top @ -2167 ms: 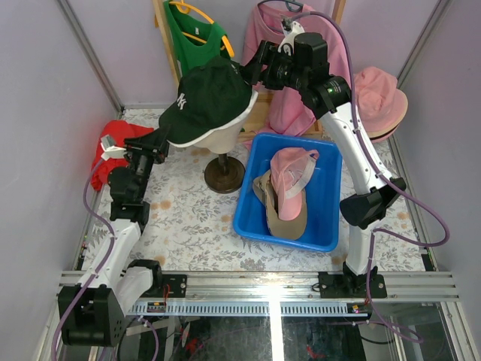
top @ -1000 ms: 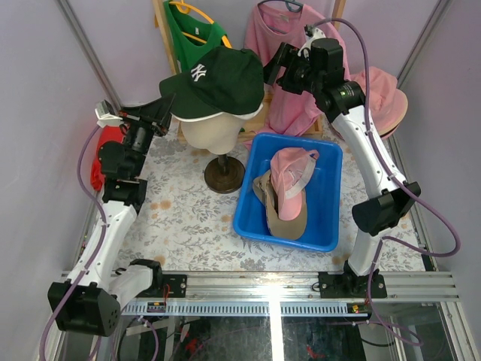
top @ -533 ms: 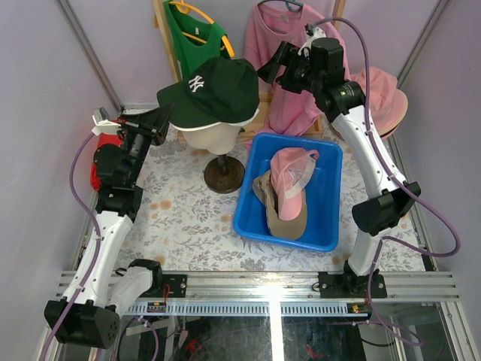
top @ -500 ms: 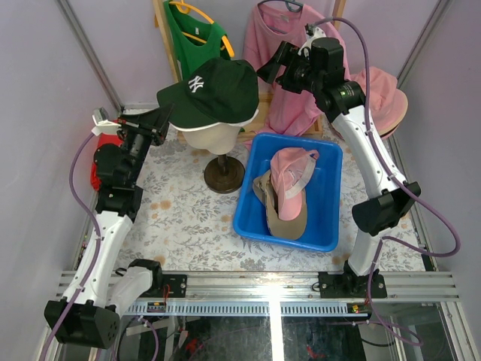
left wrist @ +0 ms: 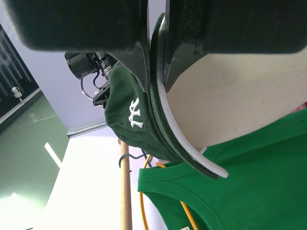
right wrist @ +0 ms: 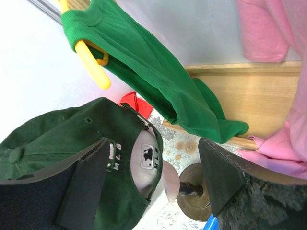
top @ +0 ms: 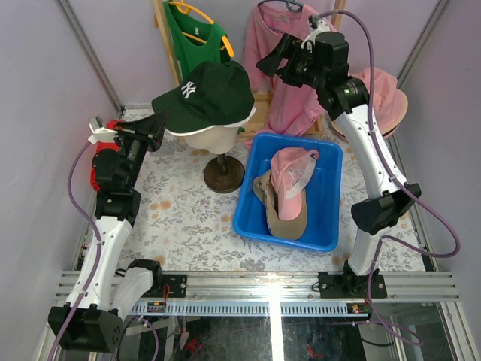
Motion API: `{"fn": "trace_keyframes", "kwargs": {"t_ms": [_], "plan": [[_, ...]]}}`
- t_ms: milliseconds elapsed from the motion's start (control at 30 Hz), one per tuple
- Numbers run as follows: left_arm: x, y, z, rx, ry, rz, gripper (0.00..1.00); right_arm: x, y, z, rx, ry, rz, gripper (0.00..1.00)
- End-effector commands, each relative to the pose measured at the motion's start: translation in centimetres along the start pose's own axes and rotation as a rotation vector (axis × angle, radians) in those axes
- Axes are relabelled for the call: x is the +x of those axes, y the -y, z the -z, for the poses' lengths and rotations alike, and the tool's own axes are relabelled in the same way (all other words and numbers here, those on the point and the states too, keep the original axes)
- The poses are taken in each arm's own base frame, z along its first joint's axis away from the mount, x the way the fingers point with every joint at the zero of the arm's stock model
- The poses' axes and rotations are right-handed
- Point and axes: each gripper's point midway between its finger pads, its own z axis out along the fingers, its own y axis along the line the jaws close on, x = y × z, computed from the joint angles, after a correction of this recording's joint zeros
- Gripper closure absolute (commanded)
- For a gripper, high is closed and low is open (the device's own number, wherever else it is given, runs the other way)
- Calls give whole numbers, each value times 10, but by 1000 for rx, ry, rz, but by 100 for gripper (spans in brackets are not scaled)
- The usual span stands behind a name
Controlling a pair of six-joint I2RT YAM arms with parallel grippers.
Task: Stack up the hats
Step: Adjust the hat on the hat stand.
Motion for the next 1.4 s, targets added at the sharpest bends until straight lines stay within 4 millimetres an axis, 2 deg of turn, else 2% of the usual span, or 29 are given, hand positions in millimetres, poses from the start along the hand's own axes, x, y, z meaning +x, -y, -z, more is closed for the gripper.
{"fn": "trace_keyframes", "kwargs": {"t_ms": [0, 400, 667, 1000, 1367], "plan": [[2, -26, 1, -55, -24, 28, 100, 8, 1, -8, -23, -22, -9, 18], [-1, -46, 2, -52, -56, 105, 100, 40, 5, -38, -77, -127, -56, 19], [1, -57, 4, -65, -67, 116, 100, 58, -2, -45, -125, -184, -70, 20], [4, -69, 5, -91, -77, 122, 100, 92, 3, -49, -132, -286, -67, 23], [6, -93, 12, -177, -73, 125, 100, 138, 61, -49, 61, -409, -15, 26]]}}
